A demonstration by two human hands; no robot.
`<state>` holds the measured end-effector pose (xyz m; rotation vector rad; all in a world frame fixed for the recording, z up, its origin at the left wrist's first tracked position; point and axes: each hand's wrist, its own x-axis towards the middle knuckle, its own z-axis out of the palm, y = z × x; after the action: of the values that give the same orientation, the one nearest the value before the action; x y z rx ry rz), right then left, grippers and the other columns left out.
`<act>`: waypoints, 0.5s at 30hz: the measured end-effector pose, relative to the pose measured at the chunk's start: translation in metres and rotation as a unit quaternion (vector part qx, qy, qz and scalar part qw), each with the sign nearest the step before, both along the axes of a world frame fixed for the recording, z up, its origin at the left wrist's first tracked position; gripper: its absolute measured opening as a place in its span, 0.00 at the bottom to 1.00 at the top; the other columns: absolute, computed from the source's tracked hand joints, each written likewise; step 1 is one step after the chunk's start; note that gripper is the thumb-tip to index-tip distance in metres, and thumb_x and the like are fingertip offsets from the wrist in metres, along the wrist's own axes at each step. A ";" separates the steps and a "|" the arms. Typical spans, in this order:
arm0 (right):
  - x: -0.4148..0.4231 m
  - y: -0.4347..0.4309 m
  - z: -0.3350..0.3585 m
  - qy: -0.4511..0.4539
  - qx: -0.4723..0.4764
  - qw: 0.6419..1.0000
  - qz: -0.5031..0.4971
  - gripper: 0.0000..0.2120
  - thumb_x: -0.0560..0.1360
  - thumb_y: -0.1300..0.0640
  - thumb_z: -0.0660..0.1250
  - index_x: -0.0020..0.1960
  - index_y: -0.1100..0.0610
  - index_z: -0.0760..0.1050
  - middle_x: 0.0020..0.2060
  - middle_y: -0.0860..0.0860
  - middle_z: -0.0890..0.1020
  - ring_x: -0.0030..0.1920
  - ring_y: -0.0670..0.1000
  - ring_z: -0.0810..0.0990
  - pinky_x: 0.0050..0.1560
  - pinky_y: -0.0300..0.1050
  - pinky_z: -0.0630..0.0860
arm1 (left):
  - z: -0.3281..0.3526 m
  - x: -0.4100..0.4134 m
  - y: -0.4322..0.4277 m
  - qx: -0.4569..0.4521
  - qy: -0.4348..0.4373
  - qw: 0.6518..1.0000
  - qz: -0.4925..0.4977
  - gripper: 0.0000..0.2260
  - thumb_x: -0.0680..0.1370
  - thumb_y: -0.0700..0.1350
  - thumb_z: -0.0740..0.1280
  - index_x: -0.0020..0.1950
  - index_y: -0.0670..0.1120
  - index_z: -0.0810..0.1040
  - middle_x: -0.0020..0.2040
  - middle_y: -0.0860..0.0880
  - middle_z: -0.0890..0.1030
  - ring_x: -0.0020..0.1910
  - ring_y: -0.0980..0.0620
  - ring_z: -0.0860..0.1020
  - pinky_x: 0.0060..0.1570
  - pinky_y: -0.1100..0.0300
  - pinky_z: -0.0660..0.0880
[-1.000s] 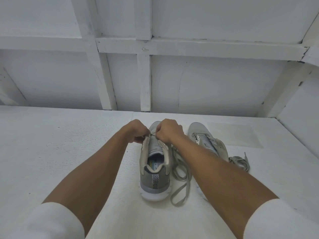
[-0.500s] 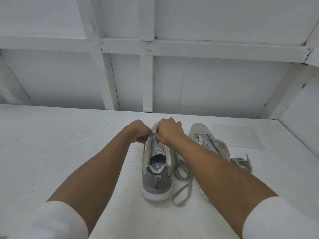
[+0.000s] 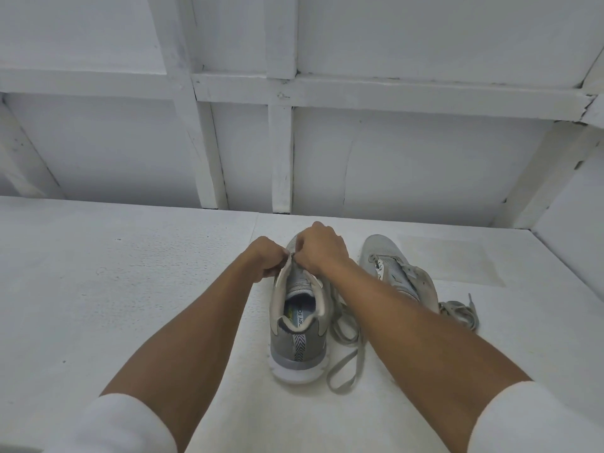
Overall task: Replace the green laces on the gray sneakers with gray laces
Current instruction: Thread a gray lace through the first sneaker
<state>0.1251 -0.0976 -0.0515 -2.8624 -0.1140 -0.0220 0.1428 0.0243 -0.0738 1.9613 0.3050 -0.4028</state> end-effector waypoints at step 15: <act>-0.058 -0.027 -0.018 0.034 0.316 0.929 -0.192 0.10 0.77 0.58 0.59 0.51 0.59 0.78 0.50 0.56 0.80 0.44 0.55 0.76 0.41 0.41 0.68 | 0.050 0.046 0.091 -0.403 -0.123 0.853 0.309 0.09 0.82 0.33 0.51 0.50 0.39 0.70 0.41 0.44 0.75 0.36 0.50 0.78 0.36 0.59 0.80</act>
<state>0.0672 -0.1244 -0.0691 -2.1927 0.3985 -0.0301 0.1893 0.1158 -0.0239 0.9856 0.4820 0.1462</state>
